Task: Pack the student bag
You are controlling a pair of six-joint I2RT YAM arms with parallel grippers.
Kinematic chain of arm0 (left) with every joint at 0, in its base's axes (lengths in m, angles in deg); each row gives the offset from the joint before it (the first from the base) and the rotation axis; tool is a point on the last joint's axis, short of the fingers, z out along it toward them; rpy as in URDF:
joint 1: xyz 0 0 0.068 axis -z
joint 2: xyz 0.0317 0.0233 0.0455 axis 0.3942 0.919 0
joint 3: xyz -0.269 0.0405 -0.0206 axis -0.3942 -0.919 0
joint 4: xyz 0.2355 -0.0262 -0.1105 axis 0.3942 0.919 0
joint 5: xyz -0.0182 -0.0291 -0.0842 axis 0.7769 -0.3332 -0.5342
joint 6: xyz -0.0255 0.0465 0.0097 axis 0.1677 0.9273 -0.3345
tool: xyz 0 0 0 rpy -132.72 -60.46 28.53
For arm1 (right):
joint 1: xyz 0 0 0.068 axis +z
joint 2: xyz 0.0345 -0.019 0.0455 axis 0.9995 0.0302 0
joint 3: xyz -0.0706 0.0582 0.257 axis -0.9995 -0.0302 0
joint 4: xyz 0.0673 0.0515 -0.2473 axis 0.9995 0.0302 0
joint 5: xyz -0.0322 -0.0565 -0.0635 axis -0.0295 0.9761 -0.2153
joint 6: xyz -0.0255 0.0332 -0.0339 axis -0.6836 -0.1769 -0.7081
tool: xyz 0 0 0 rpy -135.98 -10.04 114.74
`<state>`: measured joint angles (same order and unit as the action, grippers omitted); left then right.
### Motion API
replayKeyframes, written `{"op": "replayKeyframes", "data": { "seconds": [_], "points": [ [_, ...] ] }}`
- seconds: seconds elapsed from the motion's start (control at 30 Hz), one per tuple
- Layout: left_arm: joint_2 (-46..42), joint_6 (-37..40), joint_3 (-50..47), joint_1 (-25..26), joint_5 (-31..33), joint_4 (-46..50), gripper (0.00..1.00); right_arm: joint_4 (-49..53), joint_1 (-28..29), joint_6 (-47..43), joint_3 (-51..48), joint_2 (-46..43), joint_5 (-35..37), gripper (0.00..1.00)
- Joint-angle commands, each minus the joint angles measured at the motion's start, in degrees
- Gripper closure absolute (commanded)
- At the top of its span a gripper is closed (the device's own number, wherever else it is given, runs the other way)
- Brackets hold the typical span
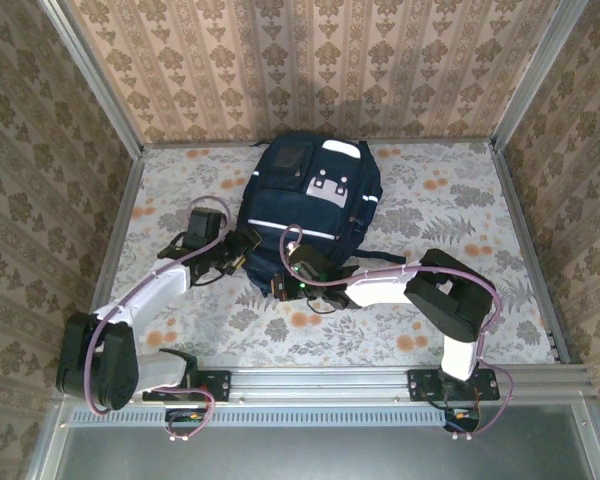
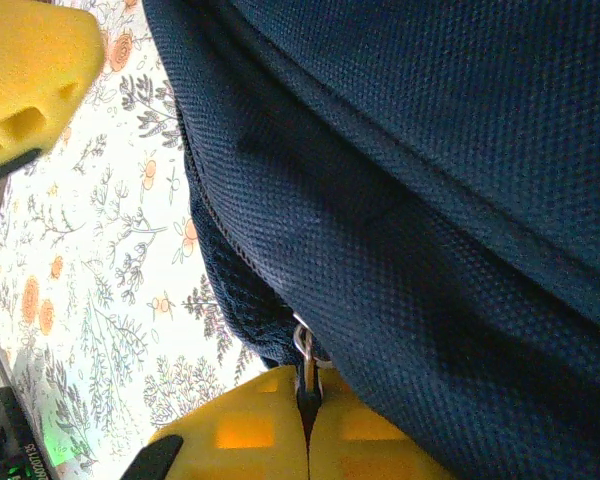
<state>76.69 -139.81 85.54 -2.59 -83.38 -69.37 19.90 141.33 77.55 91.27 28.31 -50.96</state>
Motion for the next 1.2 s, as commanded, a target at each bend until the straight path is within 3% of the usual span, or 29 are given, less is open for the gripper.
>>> {"op": "replayKeyframes", "data": {
  "seconds": [0.0, 0.23, 0.5, 0.57, 1.17],
  "points": [
    [2.89, -1.71, 1.26, 1.03, -0.06, -1.27, 0.36, -0.76, 0.25, 1.21, 1.17, 0.97, 0.31, 1.00],
    [6.95, -4.12, 1.20, 2.35, 0.24, -1.91, 0.50, 0.08, 0.26, 1.18, 0.26, 0.15, 1.71, 1.00],
    [7.98, -2.75, 2.58, 1.99, 2.18, 1.10, 0.94, 3.23, 0.20, 0.42, -1.28, -1.84, 3.67, 1.00],
    [7.80, -2.37, 2.78, 1.41, 2.44, 1.94, 1.00, 4.92, 0.28, -0.61, -1.87, -2.97, 4.24, 1.00],
    [0.88, 0.86, 2.88, -4.83, 1.23, 6.51, 1.00, 13.01, -0.21, -6.79, -10.70, -12.81, 8.13, 1.00]
  ]
}}
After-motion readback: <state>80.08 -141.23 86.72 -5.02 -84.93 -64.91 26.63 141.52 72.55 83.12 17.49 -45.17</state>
